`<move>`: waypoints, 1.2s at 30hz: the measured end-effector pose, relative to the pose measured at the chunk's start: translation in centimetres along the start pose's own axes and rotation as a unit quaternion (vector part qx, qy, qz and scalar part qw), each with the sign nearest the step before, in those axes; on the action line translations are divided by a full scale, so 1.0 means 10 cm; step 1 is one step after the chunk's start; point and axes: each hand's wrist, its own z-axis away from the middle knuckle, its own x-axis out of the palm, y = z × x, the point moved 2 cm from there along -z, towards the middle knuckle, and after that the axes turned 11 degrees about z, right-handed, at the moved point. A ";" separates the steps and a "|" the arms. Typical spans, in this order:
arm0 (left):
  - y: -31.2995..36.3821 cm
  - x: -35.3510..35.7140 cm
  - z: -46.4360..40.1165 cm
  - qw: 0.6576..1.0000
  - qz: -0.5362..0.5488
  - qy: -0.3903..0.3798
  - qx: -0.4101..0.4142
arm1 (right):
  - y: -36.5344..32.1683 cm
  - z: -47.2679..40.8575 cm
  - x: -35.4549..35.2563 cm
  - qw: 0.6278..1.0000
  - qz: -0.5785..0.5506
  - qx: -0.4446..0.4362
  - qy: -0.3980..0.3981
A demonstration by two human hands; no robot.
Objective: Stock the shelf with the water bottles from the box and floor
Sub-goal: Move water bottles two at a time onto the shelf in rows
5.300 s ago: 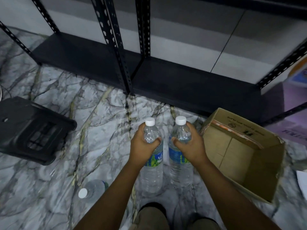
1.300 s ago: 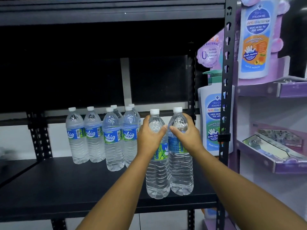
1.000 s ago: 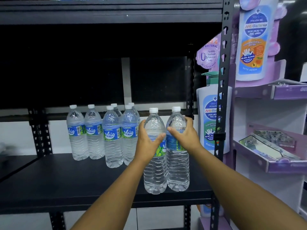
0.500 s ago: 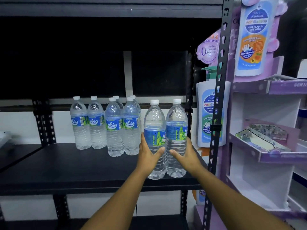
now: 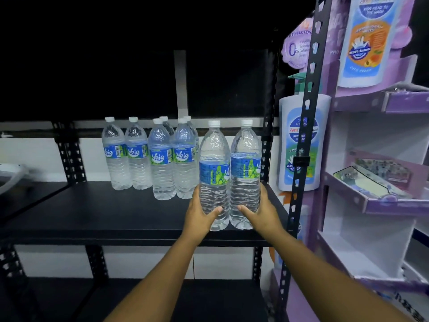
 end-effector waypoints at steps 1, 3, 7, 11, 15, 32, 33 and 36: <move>-0.01 0.01 0.00 1.000 0.000 0.004 -0.002 | 0.02 -0.01 0.00 1.000 0.003 -0.002 0.001; -0.02 0.01 -0.02 1.000 -0.005 0.006 -0.003 | 0.05 -0.03 0.02 1.000 0.010 -0.002 0.002; -0.01 0.02 -0.08 1.000 -0.018 0.002 0.003 | 0.12 -0.11 0.08 1.000 0.022 0.004 0.002; -0.08 0.03 -0.24 1.000 -0.018 0.001 0.003 | 0.18 -0.23 0.16 0.999 0.042 0.016 0.005; -0.21 0.06 -0.46 1.000 -0.011 -0.006 0.012 | 0.26 -0.41 0.22 0.998 0.064 0.016 0.006; -0.59 0.26 -1.32 0.997 0.002 -0.009 0.083 | 0.57 -1.17 0.52 0.998 0.056 0.019 0.031; -0.60 0.27 -1.35 0.996 0.003 -0.009 0.085 | 0.60 -1.20 0.53 0.998 0.056 0.018 0.031; -0.63 0.31 -1.44 0.996 0.005 -0.011 0.088 | 0.68 -1.31 0.57 0.998 0.055 0.018 0.032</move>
